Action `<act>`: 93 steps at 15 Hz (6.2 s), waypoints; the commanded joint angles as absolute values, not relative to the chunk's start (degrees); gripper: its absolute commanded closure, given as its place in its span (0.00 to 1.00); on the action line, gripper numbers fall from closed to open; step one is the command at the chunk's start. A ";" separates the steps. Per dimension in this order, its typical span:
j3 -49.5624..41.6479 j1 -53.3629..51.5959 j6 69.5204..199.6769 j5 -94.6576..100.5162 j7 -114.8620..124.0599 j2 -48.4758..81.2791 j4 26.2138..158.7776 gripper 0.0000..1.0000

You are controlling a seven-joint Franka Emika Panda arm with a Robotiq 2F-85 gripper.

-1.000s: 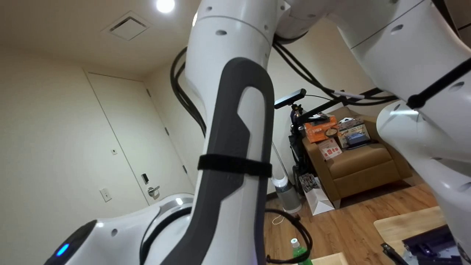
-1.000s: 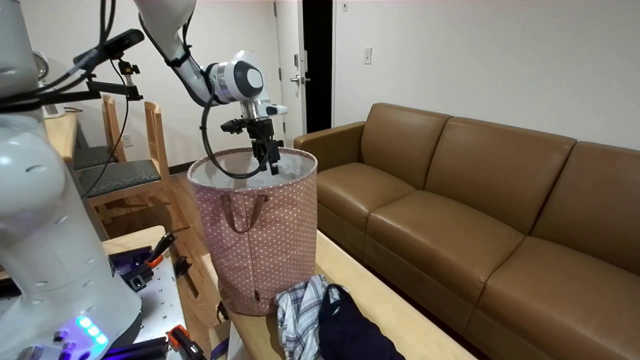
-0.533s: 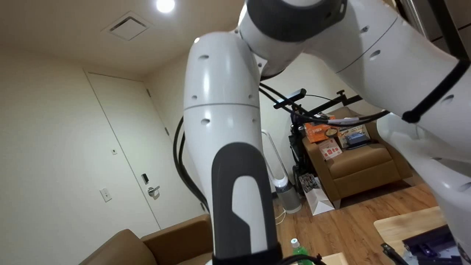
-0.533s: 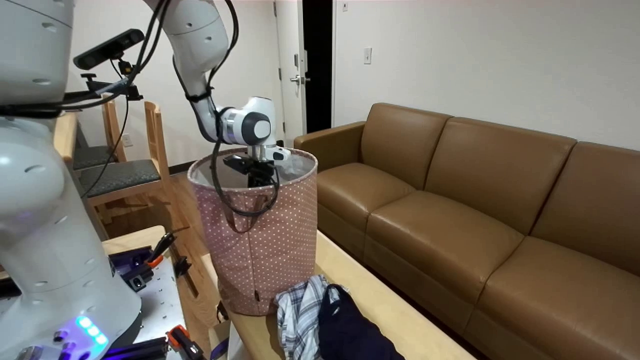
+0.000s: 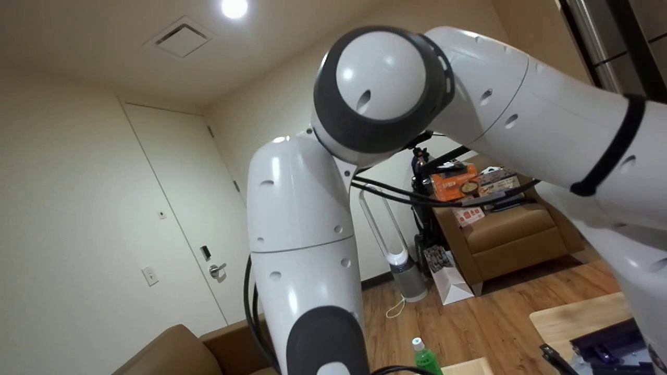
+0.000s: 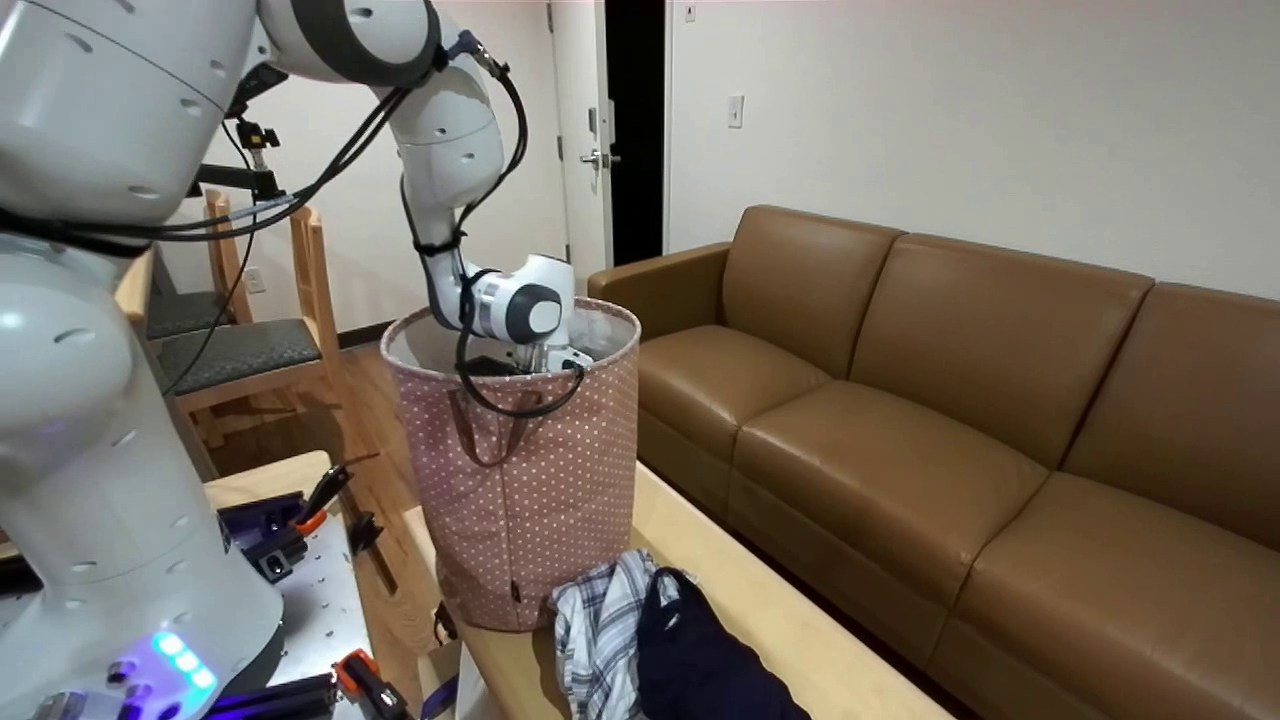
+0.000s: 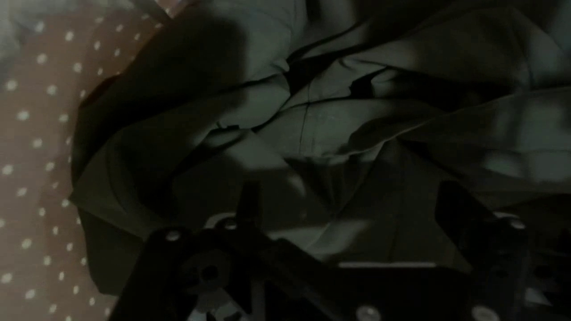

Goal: Remove three things from the carrier bag and put them on the table

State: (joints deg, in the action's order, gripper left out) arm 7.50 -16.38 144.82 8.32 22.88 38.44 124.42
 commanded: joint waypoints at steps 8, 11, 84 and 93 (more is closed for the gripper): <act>7.62 -15.43 148.05 6.29 10.90 50.17 113.68 0.00; 7.53 -15.13 148.70 6.18 9.79 51.66 112.51 0.00; -9.24 -37.15 159.79 31.11 41.02 -2.95 149.82 0.94; 11.74 -21.54 135.80 10.73 25.17 -21.09 144.63 0.95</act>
State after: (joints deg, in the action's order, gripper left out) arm 7.78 -25.07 144.49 15.33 30.58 -12.37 146.09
